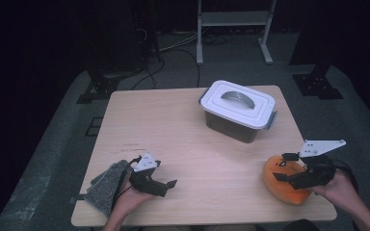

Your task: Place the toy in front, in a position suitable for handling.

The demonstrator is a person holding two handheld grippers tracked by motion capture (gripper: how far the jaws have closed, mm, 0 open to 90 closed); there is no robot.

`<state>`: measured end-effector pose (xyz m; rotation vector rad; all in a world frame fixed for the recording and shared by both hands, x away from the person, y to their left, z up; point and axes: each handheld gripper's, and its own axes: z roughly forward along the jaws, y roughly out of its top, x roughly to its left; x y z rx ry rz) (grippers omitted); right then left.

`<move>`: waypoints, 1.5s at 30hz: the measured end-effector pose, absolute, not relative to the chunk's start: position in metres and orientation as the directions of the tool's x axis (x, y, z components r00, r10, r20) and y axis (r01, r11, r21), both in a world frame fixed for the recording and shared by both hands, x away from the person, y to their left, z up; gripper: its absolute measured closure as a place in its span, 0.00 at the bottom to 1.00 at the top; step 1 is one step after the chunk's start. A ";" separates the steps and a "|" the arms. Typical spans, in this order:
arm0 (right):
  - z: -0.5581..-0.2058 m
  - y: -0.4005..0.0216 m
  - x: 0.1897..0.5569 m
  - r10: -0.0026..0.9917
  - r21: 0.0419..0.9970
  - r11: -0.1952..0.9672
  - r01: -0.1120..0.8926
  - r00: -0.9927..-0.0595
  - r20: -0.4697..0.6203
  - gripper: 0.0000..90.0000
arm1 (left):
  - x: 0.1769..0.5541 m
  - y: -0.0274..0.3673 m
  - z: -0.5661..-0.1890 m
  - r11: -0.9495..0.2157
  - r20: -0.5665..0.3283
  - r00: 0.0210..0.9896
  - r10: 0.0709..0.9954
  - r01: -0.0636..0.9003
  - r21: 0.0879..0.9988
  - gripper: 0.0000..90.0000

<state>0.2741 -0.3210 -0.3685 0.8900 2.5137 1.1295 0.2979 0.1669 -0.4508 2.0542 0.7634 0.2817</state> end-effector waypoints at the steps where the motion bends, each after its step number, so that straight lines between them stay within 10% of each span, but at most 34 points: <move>1: -0.369 -0.323 0.274 0.625 0.740 0.513 0.435 -0.780 0.026 0.25 | 0.298 0.167 -0.451 -0.407 -0.087 0.784 0.615 0.410 0.817 0.03; 23: -0.391 -0.350 0.270 0.686 0.726 0.471 0.501 -0.725 0.056 0.26 | 0.298 0.167 -0.450 -0.407 -0.086 0.783 0.617 0.410 0.816 0.03; 45: -0.419 -0.346 0.264 0.680 0.735 0.462 0.496 -0.730 0.065 0.53 | 0.298 0.168 -0.451 -0.409 -0.083 0.780 0.620 0.412 0.814 0.03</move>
